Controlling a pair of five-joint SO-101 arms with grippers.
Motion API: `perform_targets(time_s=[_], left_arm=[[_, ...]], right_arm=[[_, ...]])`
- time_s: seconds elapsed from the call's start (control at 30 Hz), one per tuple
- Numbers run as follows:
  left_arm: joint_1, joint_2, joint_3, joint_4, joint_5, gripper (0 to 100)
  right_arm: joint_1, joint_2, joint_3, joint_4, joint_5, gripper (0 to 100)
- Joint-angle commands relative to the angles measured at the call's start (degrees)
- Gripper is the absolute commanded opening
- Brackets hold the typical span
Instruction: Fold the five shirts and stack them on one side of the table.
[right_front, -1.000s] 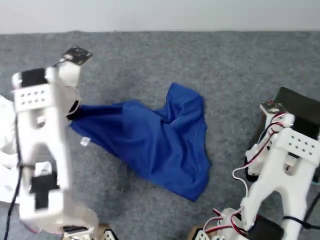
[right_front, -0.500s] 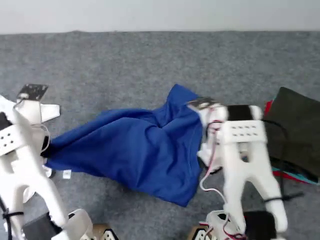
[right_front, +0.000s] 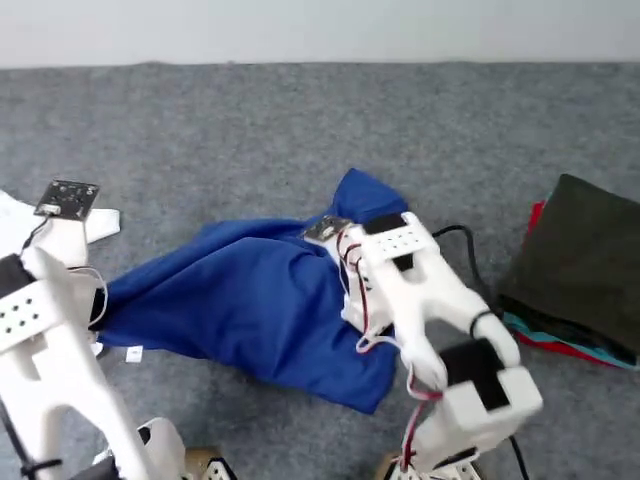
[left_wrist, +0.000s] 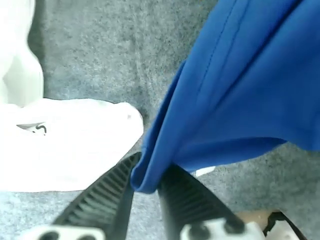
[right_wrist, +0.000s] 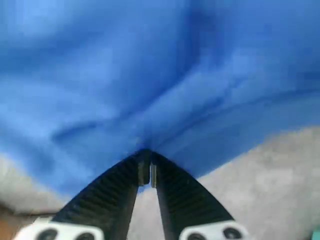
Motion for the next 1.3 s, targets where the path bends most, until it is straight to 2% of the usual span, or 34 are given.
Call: perform_targets(time_s=[0.0,0.07,0.2,0.4,0.57,0.77,0.97,1.27], left_arm=[[-0.4,-4.2,-0.2,-0.6,0.6,1],[-0.2,-5.5,-0.2,-0.7,0.6,1],[-0.1,-6.4,-0.2,-0.7,0.7,1],[0.0,-6.7,3.4,-1.1,3.6,1],[0.0,-6.7,5.1,-1.1,4.7,1],[0.0,-6.5,5.1,-3.2,5.5,1],[0.0,-6.3,5.1,-4.7,5.5,1],[0.0,-6.3,5.1,-4.7,5.5,1]], right_arm=[[4.0,5.5,-9.6,-3.6,0.1,0.9],[6.2,10.2,-16.9,-3.7,0.4,0.9],[9.5,20.0,-34.3,-3.4,5.5,0.9],[9.7,31.1,-59.2,-1.6,6.5,0.9],[7.3,34.3,-75.8,9.2,6.2,0.9],[5.0,34.5,-87.1,26.0,6.2,0.9],[4.8,30.5,-84.1,28.3,6.2,0.9],[3.5,10.2,-49.7,28.3,6.2,0.9]])
